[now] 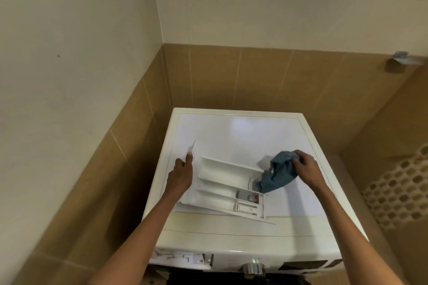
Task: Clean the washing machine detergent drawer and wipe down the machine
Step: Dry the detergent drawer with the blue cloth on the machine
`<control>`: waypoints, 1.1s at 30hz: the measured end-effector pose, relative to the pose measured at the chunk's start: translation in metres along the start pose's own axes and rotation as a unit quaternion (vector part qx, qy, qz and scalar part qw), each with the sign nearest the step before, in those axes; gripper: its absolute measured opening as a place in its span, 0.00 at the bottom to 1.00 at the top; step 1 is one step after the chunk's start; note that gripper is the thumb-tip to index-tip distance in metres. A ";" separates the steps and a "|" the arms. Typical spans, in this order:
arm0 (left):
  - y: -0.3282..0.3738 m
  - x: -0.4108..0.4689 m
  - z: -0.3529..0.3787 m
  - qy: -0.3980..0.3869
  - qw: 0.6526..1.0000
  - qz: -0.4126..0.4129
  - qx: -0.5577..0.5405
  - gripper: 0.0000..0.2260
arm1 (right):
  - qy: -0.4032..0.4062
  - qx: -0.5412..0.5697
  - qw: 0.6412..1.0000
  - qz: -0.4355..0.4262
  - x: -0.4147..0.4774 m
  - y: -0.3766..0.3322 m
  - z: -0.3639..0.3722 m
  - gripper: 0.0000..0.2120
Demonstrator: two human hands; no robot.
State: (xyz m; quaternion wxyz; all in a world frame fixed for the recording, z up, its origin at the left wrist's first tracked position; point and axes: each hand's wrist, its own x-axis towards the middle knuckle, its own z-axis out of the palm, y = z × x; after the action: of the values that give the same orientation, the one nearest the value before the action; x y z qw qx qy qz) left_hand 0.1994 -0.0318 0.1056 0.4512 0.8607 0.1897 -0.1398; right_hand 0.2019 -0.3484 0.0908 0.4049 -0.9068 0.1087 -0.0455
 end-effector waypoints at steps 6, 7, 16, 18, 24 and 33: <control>0.008 -0.008 0.009 0.056 0.993 0.078 -0.070 0.17 | -0.014 0.037 0.992 -0.121 0.010 -0.077 0.014 0.12; 0.010 -0.008 0.011 0.068 0.989 0.104 -0.085 0.14 | -0.028 0.028 0.989 -0.142 0.011 -0.086 0.021 0.12; 0.000 -0.011 0.021 0.012 0.951 0.156 -0.266 0.23 | -0.164 -0.084 0.949 -0.258 -0.007 -0.137 0.086 0.18; -0.002 -0.015 0.022 0.015 0.938 0.147 -0.313 0.24 | -0.159 -0.082 0.945 -0.273 -0.014 -0.130 0.085 0.17; -0.014 -0.018 0.023 0.031 0.934 0.111 -0.337 0.21 | -0.104 -0.115 0.920 -0.360 -0.039 -0.117 0.088 0.18; 0.052 -0.017 -0.014 -0.083 0.980 -0.062 -0.170 0.32 | -0.082 -0.110 0.922 -0.362 -0.061 -0.118 0.093 0.09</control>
State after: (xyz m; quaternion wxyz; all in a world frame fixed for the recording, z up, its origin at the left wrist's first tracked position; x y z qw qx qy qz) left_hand 0.2091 -0.0509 0.1577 0.5953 0.7437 0.2254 -0.2043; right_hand 0.1773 -0.1905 0.1163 0.2657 -0.9238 -0.2561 -0.1023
